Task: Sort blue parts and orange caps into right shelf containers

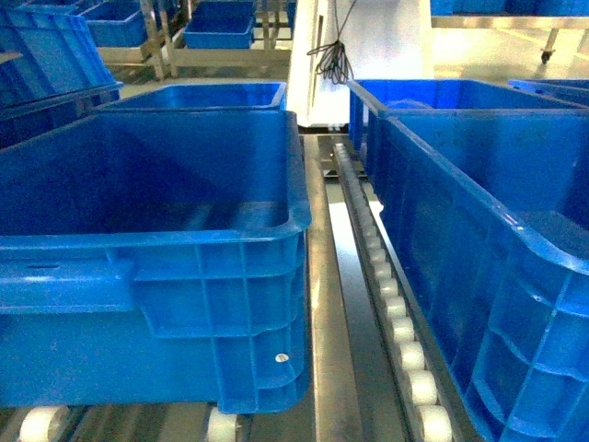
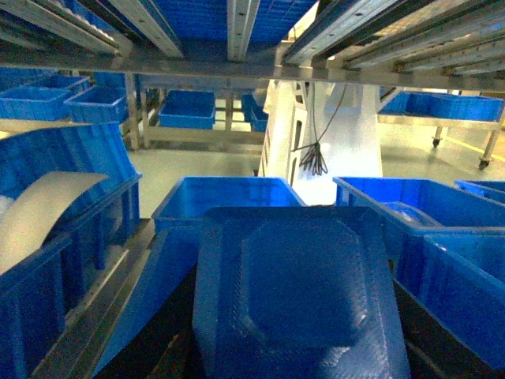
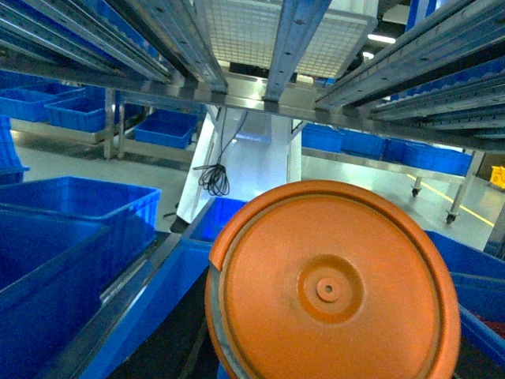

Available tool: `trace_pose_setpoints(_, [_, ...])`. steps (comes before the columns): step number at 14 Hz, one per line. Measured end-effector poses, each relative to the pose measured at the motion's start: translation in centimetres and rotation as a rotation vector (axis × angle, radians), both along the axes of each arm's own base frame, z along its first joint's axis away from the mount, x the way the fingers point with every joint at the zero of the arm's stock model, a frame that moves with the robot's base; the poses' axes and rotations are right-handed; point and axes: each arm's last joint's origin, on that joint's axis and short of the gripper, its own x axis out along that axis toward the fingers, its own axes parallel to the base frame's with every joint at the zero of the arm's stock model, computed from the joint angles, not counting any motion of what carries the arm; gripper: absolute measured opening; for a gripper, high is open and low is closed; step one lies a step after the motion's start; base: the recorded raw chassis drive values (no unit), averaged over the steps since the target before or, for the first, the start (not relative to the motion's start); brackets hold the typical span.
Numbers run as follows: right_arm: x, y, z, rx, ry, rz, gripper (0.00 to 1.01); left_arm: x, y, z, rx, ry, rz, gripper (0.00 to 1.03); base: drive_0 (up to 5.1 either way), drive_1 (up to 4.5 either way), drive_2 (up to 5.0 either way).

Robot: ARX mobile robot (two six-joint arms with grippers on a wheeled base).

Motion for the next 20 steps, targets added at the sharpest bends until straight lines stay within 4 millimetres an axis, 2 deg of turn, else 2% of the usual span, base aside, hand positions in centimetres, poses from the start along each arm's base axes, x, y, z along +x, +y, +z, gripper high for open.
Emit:
trace_pose_setpoints(1, [3.5,-0.2,0.3,0.000,0.046,-0.031,0.44,3.5,-0.4,0.3,-0.015,0.050,-0.002,0.43,0.0,0.00,0.0])
trace_pose_setpoints(2, [6.4,-0.3,-0.2,0.005,0.104,-0.053,0.44,6.9,-0.9,-0.5,-0.013,0.124,0.012,0.43,0.0,0.00,0.0])
trace_pose_setpoints(3, [8.9,-0.3,-1.7,0.025,0.173,-0.060,0.49,9.1,-1.2,-1.4,0.000,0.164,0.045,0.51,0.0,0.00,0.0])
trace_pose_setpoints(4, [10.0,-0.3,-3.2,0.041,0.247,-0.059,0.60,10.6,-1.5,-2.3,0.007,0.216,0.047,0.63,0.0,0.00,0.0])
trace_pose_setpoints(5, [10.3,-0.3,-4.2,0.052,0.295,-0.061,0.75,10.7,-1.6,-2.7,0.009,0.234,0.029,0.76,0.0,0.00,0.0])
trace_pose_setpoints(6, [10.1,-0.2,-3.2,0.054,0.238,-0.048,0.97,9.8,-0.9,-2.5,0.000,0.206,0.001,0.97,0.0,0.00,0.0])
trace_pose_setpoints(7, [10.5,-0.2,-3.9,0.054,0.265,-0.048,0.98,9.4,-0.5,-3.0,0.001,0.236,-0.010,0.98,0.0,0.00,0.0])
trace_pose_setpoints(8, [10.3,0.0,-3.6,0.003,0.250,-0.133,0.98,7.8,0.0,-3.6,-0.011,0.261,0.041,0.98,0.0,0.00,0.0])
trace_pose_setpoints(9, [9.8,-0.2,-3.7,0.035,0.236,-0.063,0.88,7.8,0.0,-3.4,-0.011,0.239,0.046,0.97,0.0,0.00,0.0])
trace_pose_setpoints(10, [8.4,-0.1,-4.4,0.079,0.241,-0.015,0.75,7.0,0.2,-3.4,0.004,0.146,0.060,0.84,0.0,0.00,0.0])
trace_pose_setpoints(11, [7.8,-0.1,-4.6,0.096,0.241,-0.008,0.70,6.4,0.3,-3.6,0.009,0.130,0.064,0.79,0.0,0.00,0.0])
trace_pose_setpoints(17, [6.3,-0.1,-5.3,0.121,0.245,-0.003,0.51,4.2,0.8,-4.7,0.026,0.135,0.076,0.59,0.0,0.00,0.0])
trace_pose_setpoints(20, [5.4,-0.1,-5.8,0.129,0.246,-0.001,0.38,3.3,1.0,-5.2,0.027,0.143,0.078,0.48,0.0,0.00,0.0])
